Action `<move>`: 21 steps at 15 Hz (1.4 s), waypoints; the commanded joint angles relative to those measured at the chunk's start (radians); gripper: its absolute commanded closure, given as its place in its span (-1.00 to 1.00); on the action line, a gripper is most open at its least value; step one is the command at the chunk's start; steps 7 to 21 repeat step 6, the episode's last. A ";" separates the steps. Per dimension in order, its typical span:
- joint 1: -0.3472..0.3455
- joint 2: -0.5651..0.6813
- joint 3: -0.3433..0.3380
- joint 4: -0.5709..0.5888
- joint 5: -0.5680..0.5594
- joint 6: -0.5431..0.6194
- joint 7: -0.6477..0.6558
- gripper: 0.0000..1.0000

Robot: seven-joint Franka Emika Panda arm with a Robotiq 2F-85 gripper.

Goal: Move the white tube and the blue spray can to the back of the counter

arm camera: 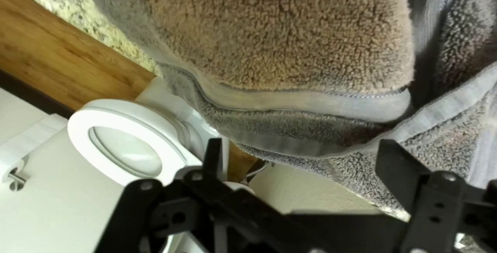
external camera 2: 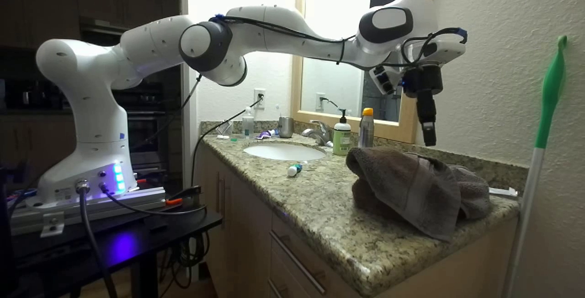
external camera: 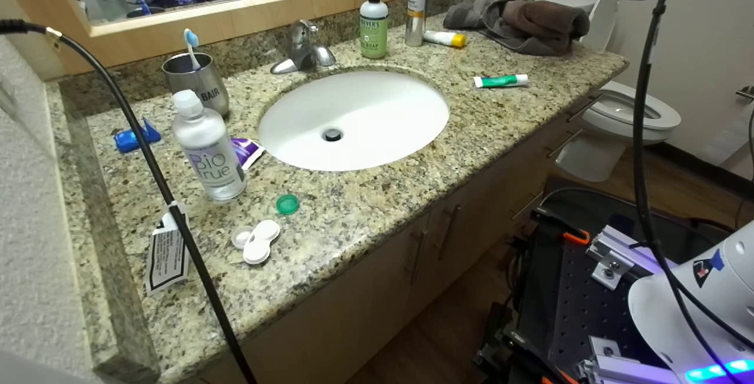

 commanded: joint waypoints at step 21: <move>-0.007 0.061 -0.025 -0.009 -0.038 0.183 -0.232 -1.00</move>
